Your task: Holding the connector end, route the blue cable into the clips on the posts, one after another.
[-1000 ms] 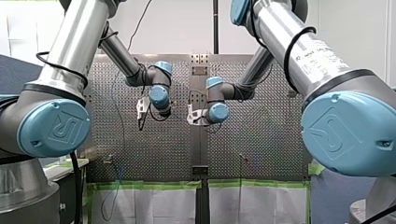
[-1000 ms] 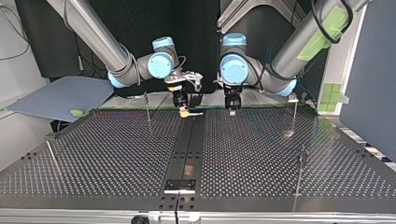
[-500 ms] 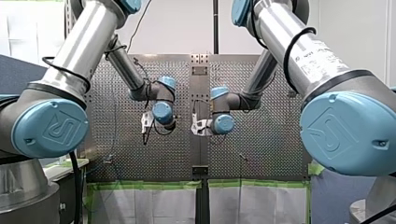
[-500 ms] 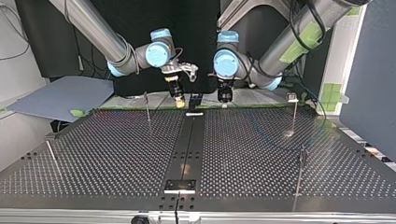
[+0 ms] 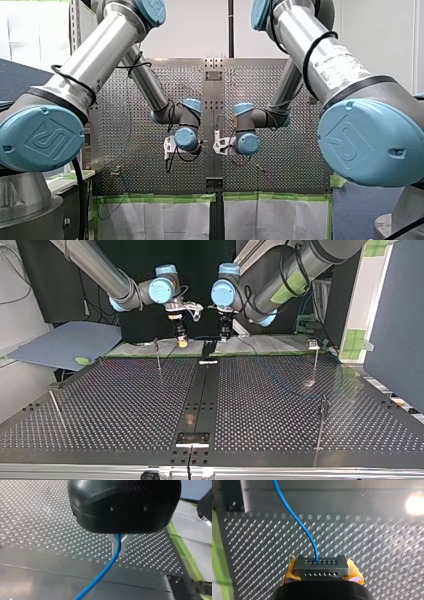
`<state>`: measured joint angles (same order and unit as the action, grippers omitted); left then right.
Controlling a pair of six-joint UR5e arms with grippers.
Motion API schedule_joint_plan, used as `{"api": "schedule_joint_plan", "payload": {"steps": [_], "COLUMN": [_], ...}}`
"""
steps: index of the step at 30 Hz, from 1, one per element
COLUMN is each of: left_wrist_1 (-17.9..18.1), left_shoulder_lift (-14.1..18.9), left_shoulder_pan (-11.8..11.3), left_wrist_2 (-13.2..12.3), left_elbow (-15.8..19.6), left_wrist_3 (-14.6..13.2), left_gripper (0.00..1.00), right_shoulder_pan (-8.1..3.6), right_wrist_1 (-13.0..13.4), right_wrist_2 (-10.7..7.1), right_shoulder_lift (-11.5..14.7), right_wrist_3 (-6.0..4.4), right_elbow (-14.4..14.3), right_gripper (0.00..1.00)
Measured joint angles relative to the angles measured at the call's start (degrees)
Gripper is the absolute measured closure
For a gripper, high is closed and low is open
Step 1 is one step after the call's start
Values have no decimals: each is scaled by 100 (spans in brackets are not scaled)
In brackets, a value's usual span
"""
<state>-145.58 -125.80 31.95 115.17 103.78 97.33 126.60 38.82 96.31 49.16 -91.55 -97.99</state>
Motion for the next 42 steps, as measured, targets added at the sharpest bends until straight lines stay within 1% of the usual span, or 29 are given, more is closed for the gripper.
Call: {"api": "schedule_joint_plan", "payload": {"steps": [4, 8, 12, 14, 19, 25, 30, 34, 38, 42], "left_wrist_1": [216, 369, 551, 654, 909, 1053, 1056, 909, 729, 555], "left_shoulder_lift": [-159, -214, -363, -456, -571, -834, -1080, -1314, -1510, -1687], "left_shoulder_pan": [107, 209, 275, 321, 452, 522, 583, 695, 852, 1022], "left_wrist_2": [107, 159, 186, 168, 69, -60, -147, -165, -92, -1], "left_elbow": [0, 0, 0, 0, 0, 0, -47, -237, -427, -603], "left_wrist_3": [4, 9, 4, -3, 10, 28, 35, 36, 71, 118], "left_gripper": [100, 100, 100, 100, 100, 100, 100, 100, 100, 100], "right_shoulder_pan": [-96, -165, -241, -280, -404, -583, -729, -859, -988, -1133], "right_wrist_1": [208, 424, 647, 746, 1006, 1318, 1545, 1732, 1941, 2168], "right_wrist_2": [44, 91, 148, 157, 194, 177, 157, 125, 59, -81], "right_shoulder_lift": [-151, -355, -536, -566, -586, -590, -588, -590, -593, -594], "right_wrist_3": [12, 14, -85, -105, -113, -114, -107, -93, -73, -3], "right_elbow": [-208, -425, -649, -746, -1007, -1318, -1513, -1551, -1559, -1559], "right_gripper": [100, 100, 100, 100, 100, 100, 100, 100, 100, 100]}}
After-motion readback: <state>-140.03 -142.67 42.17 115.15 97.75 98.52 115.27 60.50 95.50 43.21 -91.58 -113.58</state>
